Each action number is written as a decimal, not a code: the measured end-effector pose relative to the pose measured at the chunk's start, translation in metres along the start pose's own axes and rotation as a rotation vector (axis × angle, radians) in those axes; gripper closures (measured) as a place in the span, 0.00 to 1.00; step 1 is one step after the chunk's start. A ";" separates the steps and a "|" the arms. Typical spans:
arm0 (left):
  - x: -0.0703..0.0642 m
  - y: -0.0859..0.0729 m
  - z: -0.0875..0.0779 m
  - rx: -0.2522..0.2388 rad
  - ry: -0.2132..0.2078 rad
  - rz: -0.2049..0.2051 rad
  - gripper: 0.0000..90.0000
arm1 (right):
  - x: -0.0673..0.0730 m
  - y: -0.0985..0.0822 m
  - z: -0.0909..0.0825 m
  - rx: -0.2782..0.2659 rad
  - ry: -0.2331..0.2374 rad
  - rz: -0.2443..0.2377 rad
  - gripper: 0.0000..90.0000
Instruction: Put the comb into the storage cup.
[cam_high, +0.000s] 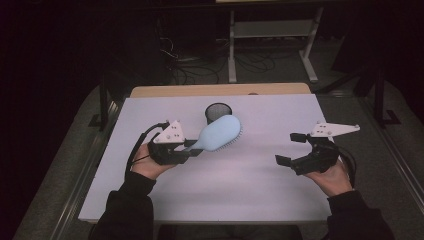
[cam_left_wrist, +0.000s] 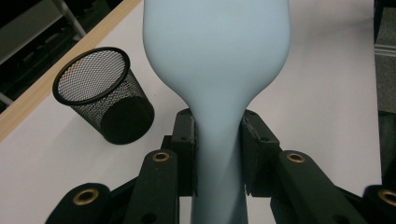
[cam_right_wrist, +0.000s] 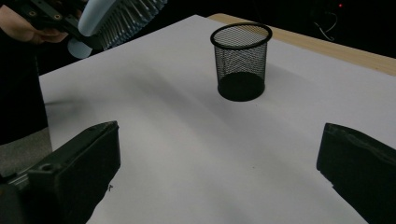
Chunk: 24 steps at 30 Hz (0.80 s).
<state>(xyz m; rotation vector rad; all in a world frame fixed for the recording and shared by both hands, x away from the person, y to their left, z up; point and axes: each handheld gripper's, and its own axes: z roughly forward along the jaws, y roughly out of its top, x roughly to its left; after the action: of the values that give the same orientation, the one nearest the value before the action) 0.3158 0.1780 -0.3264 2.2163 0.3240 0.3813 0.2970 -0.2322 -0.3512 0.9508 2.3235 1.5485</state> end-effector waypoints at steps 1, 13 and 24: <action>0.000 0.000 -0.001 -0.002 0.002 0.000 0.78 | 0.001 0.002 0.001 0.001 0.003 -0.001 0.00; 0.000 0.008 -0.004 -0.029 0.018 0.003 0.78 | 0.012 0.030 0.013 0.016 0.039 -0.015 0.00; -0.002 0.013 0.001 -0.049 0.034 0.012 0.78 | 0.017 0.053 0.023 0.013 0.093 0.015 0.03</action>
<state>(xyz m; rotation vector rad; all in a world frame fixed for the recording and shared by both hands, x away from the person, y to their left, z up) 0.3153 0.1687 -0.3169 2.1670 0.3164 0.4291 0.3163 -0.1912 -0.3115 0.9194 2.3975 1.6179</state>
